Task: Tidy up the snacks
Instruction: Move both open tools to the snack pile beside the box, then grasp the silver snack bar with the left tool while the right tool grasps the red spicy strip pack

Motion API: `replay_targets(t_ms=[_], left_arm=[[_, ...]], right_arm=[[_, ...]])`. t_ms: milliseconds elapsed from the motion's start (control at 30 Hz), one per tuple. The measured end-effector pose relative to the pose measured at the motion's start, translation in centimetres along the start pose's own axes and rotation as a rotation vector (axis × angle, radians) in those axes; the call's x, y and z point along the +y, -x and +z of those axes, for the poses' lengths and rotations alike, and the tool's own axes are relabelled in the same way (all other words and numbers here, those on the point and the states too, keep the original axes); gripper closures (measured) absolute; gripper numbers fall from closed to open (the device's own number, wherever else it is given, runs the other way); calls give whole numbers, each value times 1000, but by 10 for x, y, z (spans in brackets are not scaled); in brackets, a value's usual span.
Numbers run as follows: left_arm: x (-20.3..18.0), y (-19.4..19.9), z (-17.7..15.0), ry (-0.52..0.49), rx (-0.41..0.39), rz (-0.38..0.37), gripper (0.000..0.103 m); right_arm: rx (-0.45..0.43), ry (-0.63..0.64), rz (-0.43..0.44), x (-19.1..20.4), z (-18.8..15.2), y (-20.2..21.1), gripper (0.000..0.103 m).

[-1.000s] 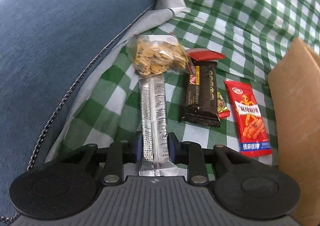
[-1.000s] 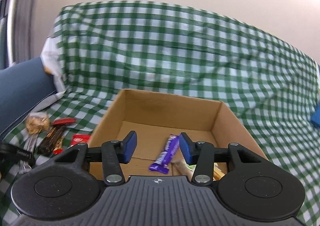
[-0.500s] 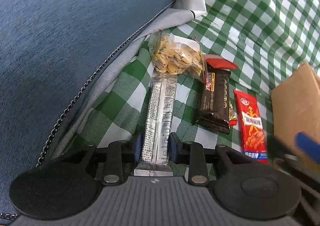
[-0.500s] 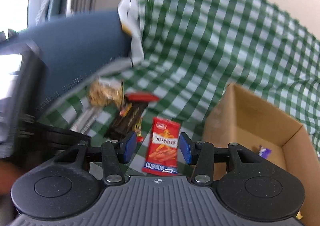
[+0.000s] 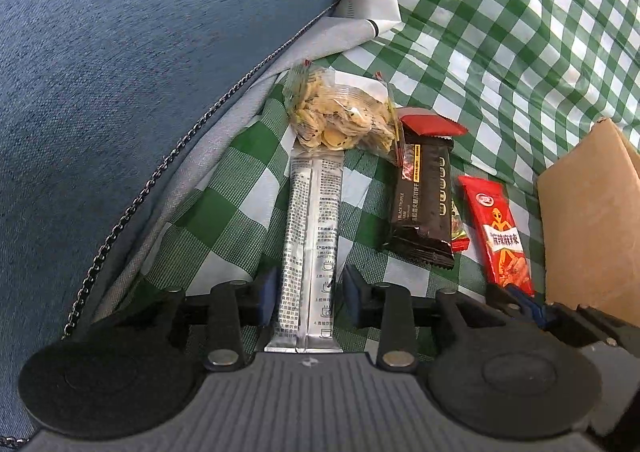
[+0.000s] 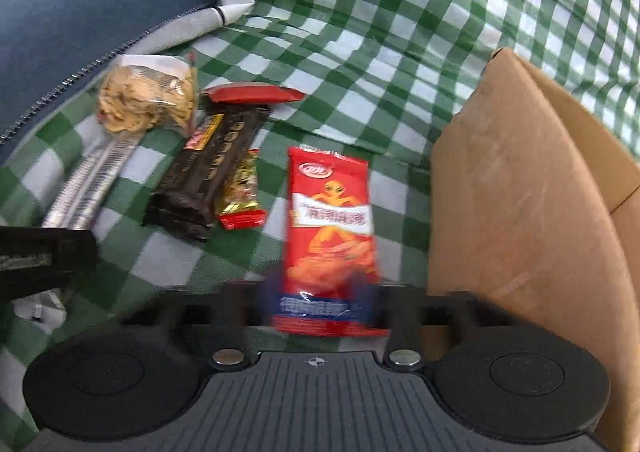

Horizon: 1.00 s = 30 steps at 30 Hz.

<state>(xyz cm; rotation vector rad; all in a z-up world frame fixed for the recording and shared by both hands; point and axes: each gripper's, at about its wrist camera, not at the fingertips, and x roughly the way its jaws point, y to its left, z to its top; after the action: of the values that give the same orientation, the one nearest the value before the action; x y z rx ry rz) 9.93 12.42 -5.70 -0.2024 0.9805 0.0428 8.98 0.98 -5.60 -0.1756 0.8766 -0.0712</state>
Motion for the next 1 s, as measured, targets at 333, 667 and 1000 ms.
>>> replay_targets(t_ms=[333,667,1000], left_arm=[[-4,4,-5,-49,-11,-4,76],[-1,37,-40,-115,27,-100,77],[1,63,-66,-175,4,-66,61]], right_arm=[[-68,117,136,9,-34,69,102],[7,114,276,17,-95,125,102],[-93,98,234,10,-99,116,28]])
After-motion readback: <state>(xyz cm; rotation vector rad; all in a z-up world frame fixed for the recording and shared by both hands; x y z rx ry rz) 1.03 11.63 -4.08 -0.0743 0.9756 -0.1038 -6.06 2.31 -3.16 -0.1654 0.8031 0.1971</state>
